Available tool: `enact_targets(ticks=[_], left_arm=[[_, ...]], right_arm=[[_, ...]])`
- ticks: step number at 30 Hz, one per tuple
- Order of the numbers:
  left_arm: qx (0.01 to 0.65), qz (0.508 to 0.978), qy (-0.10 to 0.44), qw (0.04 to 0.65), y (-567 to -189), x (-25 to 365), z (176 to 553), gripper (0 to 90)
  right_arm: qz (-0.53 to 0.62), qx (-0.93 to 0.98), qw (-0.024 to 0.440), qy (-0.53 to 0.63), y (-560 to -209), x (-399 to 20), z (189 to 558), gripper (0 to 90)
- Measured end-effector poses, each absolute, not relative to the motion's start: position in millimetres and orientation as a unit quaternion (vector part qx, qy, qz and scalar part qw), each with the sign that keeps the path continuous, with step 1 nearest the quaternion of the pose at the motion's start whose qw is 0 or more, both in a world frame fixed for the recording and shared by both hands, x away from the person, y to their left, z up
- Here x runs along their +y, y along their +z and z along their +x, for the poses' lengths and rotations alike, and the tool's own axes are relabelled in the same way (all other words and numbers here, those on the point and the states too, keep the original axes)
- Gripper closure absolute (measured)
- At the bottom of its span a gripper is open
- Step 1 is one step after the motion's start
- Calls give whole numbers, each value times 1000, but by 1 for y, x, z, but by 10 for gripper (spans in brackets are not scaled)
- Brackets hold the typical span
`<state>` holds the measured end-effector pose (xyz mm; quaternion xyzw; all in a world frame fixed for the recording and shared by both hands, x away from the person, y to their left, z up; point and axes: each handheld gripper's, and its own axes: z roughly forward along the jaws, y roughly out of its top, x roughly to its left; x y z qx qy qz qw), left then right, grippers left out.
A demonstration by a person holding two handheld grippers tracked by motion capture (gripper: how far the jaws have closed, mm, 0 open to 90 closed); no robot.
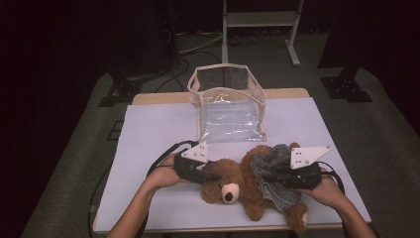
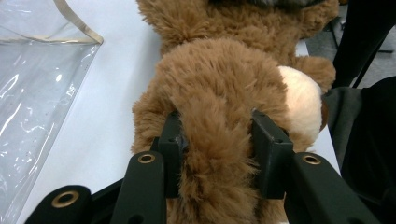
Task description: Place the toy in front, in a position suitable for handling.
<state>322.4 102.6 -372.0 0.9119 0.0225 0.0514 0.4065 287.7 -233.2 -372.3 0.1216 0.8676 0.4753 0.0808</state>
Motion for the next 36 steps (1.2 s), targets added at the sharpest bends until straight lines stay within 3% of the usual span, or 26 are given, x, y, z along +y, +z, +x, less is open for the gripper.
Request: enact_targets(ticks=[8, 14, 25, 30, 36], left_arm=[[12, 907, 67, 416, -376, 105, 305, 596], [12, 905, 66, 421, -376, 105, 305, 567], [30, 901, 30, 431, -365, 94, 309, 418], [23, 900, 10, 436, -373, 93, 307, 514], [15, 900, 23, 435, -373, 92, 303, 529]], right_arm=[[108, 861, 104, 487, -338, -230, 304, 797], [131, 879, 70, 453, -366, -230, 313, 799], [129, 879, 51, 456, -380, -240, 287, 808], [123, 882, 54, 451, -380, -242, 280, 807], [91, 890, 95, 437, -354, -229, 277, 807]])
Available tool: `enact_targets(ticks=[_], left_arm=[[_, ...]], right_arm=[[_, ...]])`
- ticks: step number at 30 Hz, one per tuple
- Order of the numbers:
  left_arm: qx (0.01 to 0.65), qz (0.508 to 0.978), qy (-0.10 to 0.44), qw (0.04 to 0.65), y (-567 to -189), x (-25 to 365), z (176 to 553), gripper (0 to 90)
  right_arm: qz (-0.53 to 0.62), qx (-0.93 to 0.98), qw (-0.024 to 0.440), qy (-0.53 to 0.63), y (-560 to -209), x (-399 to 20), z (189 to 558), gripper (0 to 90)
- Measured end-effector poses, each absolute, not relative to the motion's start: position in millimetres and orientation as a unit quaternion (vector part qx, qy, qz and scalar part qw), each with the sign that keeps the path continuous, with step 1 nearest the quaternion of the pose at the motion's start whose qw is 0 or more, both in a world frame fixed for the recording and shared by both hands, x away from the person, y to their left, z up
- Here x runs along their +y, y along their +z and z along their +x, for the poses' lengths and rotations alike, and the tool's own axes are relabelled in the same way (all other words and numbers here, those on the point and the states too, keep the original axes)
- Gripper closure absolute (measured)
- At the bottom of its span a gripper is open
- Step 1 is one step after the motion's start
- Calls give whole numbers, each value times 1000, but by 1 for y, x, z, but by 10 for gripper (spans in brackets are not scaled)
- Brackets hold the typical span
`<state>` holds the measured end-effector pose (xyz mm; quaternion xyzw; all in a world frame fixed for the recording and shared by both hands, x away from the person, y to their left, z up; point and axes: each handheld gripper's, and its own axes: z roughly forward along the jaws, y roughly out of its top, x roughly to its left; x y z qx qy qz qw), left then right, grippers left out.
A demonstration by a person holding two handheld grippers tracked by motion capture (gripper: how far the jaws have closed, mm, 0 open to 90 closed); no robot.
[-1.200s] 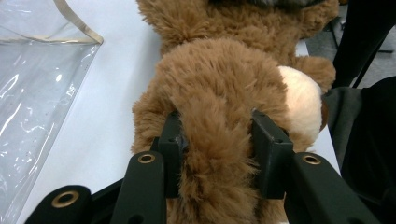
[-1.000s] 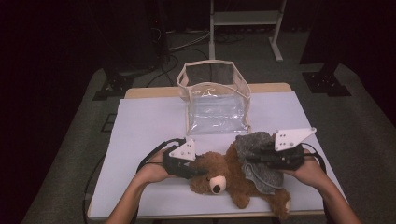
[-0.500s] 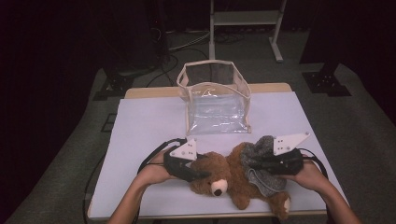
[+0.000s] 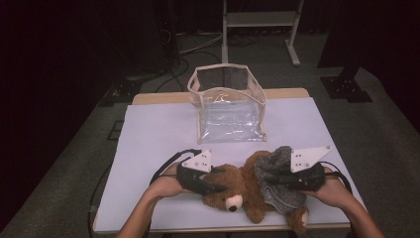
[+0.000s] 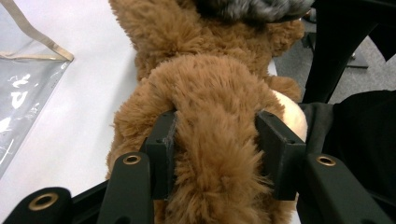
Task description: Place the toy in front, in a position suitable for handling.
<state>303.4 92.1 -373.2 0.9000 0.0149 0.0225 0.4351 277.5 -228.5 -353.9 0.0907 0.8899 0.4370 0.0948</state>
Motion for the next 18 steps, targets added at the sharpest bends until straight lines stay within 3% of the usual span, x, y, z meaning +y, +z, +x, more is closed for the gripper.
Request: enact_targets(ticks=[5, 11, 18], left_arm=[[6, 903, 31, 429, -371, 89, 301, 529], [5, 900, 33, 434, -373, 91, 299, 529], [9, 897, 32, 440, -375, 92, 300, 526]], right_arm=[[47, 892, 95, 439, -335, -196, 280, 806], [18, 898, 74, 433, -336, -157, 294, 805], [36, 919, 63, 388, -351, -166, 304, 805]])
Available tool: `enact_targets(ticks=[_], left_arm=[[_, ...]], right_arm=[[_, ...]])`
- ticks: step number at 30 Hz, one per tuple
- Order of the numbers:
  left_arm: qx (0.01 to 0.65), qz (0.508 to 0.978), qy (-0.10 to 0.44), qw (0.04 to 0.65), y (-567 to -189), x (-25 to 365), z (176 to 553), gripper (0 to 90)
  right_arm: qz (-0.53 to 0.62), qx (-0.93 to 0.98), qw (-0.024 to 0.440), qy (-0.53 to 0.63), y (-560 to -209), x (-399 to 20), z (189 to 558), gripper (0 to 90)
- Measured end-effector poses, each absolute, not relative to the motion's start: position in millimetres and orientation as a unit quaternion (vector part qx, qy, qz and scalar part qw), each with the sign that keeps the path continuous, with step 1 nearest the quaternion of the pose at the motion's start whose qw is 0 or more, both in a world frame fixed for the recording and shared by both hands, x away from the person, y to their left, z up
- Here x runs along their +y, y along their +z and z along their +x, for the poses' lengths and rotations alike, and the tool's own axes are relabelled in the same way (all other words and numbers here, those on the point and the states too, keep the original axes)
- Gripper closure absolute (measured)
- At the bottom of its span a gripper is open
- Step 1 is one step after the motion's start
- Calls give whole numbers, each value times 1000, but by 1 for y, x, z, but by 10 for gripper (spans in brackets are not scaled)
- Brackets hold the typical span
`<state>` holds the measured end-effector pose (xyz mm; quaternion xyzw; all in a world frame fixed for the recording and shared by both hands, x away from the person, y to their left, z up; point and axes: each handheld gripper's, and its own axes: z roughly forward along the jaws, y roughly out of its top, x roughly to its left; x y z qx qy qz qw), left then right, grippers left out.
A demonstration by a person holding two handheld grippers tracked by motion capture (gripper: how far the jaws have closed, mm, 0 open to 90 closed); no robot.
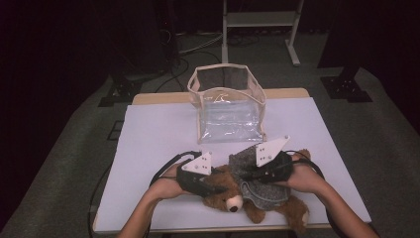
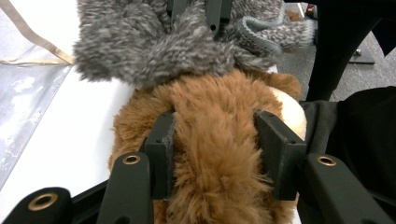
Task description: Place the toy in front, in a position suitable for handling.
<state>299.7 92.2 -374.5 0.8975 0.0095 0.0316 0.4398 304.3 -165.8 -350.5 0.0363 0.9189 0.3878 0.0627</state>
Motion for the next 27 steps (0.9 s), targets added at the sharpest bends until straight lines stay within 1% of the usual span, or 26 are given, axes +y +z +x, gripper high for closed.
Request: enact_targets(ticks=[3, 8, 11, 13, 19, 27], left_arm=[[8, 899, 32, 436, -374, 90, 300, 527], [7, 901, 33, 432, -373, 89, 299, 526], [5, 902, 34, 430, -373, 90, 299, 525], [7, 901, 32, 433, -375, 91, 298, 524], [9, 898, 33, 439, -376, 94, 298, 524], [6, 902, 36, 431, -375, 93, 297, 520]], right_arm=[[35, 919, 63, 388, -347, -166, 301, 804], [12, 905, 53, 421, -337, -149, 298, 803], [-4, 910, 51, 411, -339, -135, 297, 803], [-2, 912, 45, 407, -342, -135, 300, 803], [39, 919, 55, 388, -349, -168, 305, 803], [78, 910, 74, 401, -347, -218, 302, 803]])
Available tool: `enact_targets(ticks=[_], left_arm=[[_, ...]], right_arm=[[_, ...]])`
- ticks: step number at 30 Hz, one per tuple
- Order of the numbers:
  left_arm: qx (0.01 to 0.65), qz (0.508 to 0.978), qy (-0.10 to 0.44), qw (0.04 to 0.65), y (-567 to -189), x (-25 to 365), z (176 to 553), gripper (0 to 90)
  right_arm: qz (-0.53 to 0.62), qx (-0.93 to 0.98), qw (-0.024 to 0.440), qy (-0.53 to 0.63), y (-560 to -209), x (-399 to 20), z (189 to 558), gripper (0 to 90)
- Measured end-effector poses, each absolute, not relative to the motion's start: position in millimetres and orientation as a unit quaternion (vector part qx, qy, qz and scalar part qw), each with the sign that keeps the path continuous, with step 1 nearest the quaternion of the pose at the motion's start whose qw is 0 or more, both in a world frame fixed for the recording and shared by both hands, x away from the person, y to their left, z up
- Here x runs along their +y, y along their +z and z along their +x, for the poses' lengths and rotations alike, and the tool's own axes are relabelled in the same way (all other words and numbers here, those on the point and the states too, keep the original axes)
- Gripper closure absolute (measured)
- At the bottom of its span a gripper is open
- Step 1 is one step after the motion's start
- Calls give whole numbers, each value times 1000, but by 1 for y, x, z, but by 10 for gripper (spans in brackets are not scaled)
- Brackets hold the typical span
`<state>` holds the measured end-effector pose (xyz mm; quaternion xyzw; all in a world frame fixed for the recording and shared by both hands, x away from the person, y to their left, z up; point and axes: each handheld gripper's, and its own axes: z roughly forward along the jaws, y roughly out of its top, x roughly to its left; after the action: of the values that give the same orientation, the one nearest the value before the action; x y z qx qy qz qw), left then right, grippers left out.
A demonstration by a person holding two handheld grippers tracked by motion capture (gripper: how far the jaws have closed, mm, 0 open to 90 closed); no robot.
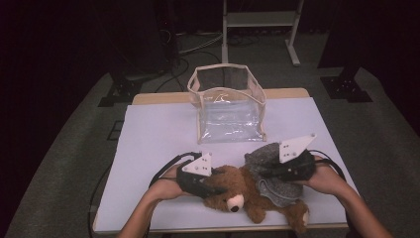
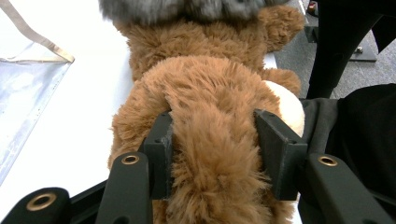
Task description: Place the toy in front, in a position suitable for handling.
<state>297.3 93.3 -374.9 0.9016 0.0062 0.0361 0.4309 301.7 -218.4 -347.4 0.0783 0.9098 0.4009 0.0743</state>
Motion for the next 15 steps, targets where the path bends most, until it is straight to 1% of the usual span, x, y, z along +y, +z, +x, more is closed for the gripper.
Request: enact_targets(ticks=[11, 15], left_arm=[[5, 903, 32, 427, -374, 93, 298, 516], [5, 905, 31, 425, -373, 92, 298, 514]], right_arm=[[137, 897, 82, 412, -357, -272, 297, 799], [160, 889, 75, 423, -362, -284, 300, 798]])
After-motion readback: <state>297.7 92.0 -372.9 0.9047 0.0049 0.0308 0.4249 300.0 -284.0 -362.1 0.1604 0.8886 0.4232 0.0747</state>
